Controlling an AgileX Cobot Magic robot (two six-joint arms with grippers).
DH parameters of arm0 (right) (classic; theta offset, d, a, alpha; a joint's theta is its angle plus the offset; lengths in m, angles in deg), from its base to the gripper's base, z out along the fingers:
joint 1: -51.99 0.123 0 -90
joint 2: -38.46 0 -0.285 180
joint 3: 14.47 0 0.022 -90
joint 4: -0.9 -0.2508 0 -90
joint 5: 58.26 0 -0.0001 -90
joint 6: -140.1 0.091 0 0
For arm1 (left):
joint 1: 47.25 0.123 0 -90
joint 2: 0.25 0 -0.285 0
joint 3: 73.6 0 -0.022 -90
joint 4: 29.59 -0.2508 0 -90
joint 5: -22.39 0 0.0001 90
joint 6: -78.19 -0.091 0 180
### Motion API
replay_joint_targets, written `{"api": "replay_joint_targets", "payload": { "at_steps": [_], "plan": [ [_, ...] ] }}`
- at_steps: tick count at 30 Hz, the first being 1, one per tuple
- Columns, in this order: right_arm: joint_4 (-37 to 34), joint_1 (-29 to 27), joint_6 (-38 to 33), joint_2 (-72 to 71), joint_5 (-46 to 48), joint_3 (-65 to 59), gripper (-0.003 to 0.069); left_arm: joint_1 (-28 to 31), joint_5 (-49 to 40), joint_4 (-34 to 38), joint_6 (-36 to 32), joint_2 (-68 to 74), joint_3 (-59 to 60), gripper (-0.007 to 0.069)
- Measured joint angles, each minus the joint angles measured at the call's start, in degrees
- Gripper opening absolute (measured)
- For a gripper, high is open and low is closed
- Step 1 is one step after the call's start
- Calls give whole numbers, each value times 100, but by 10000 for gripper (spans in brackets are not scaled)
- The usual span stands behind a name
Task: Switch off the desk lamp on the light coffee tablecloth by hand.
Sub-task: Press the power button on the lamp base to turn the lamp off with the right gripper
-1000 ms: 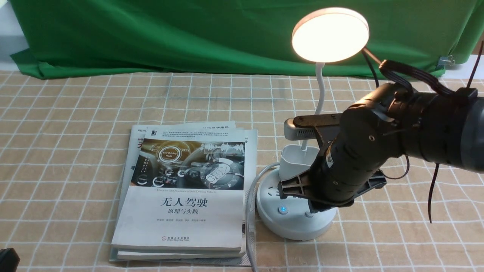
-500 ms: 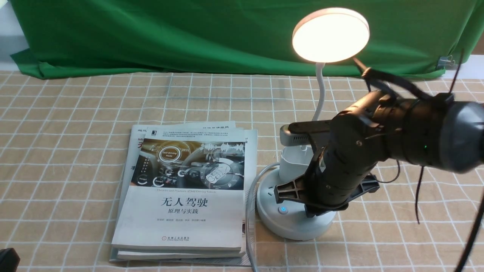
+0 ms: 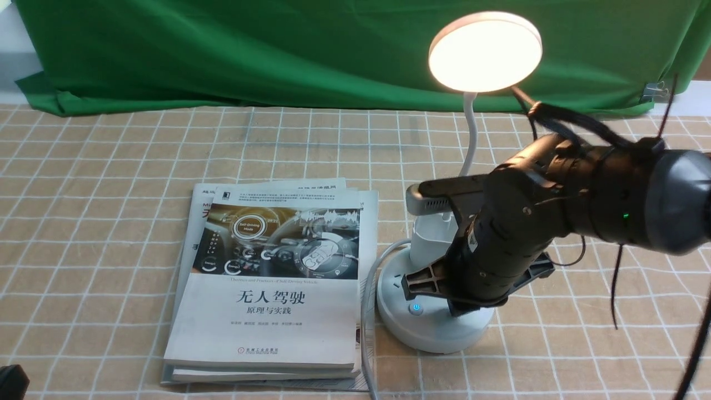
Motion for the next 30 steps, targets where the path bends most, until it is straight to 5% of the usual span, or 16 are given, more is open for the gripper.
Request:
{"api": "replay_joint_targets", "payload": {
  "at_steps": [30],
  "plan": [
    [0, 0, -122, 8, 53, -18, 30, 0, 0, 0, 0, 0, 0, 3]
  ]
}}
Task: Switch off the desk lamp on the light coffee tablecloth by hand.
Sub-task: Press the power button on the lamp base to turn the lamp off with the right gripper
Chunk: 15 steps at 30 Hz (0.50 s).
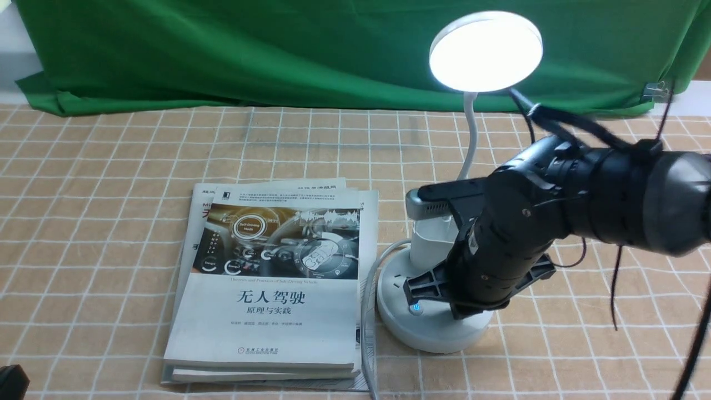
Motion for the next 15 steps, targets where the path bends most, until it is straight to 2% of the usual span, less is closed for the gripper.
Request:
{"api": "replay_joint_targets", "payload": {
  "at_steps": [15],
  "plan": [
    [0, 0, -69, 245, -143, 13, 30, 0, -4, 0, 0, 0, 0, 3]
  ]
}}
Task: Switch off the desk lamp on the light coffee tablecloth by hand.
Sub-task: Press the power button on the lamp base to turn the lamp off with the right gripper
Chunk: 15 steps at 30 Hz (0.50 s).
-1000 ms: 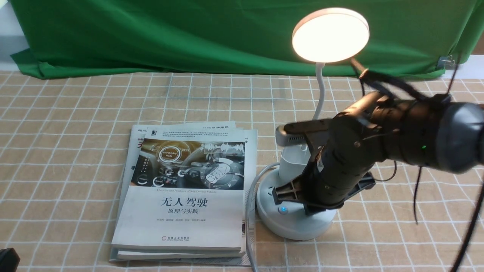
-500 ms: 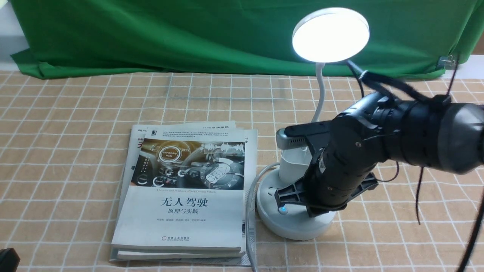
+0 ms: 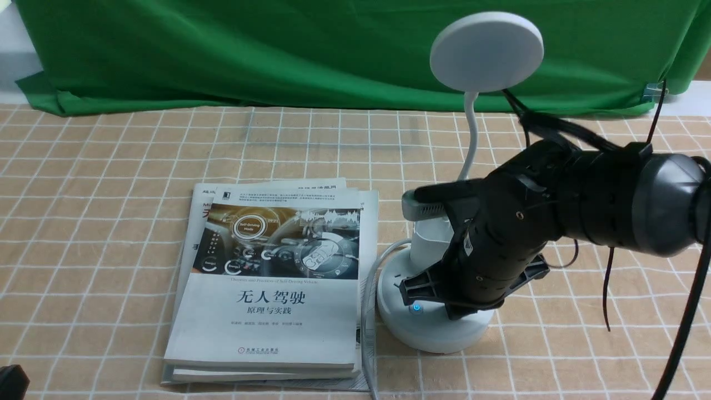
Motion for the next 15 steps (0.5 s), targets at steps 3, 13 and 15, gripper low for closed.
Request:
{"api": "replay_joint_targets", "payload": {
  "at_steps": [3, 13, 15],
  "plan": [
    [0, 0, -68, -5, 42, 0, 31, 0, 0, 0, 0, 0, 0, 3],
    [0, 0, -93, -522, 130, -19, 31, 0, 0, 0, 0, 0, 0, 3],
    [0, 0, -93, -536, 123, -19, 31, 0, 0, 0, 0, 0, 0, 3]
  ]
}}
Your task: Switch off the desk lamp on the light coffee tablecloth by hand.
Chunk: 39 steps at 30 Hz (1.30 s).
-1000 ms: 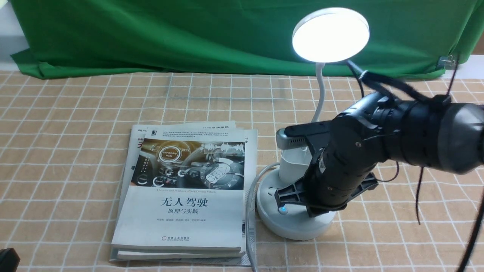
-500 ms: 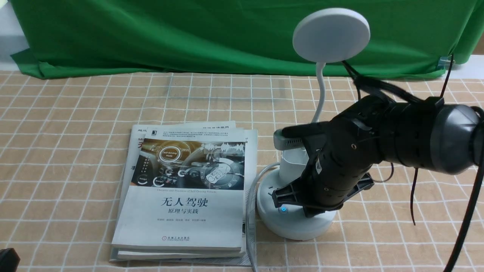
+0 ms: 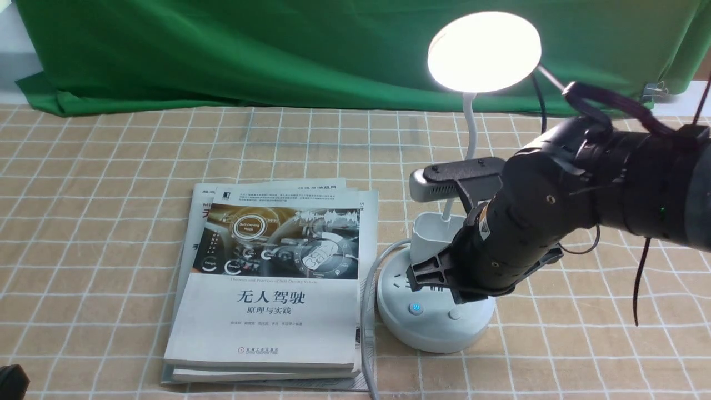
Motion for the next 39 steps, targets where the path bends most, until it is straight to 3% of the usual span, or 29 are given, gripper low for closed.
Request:
{"api": "replay_joint_targets", "payload": {
  "at_steps": [21, 39],
  "plan": [
    [7, 0, -162, 304, 203, -14, 31, 0, 0, 0, 5, 0, 0, 3],
    [25, 0, -69, -3589, 564, -2274, 43, 0, 0, 0, 0, 0, 0, 3]
  ]
}}
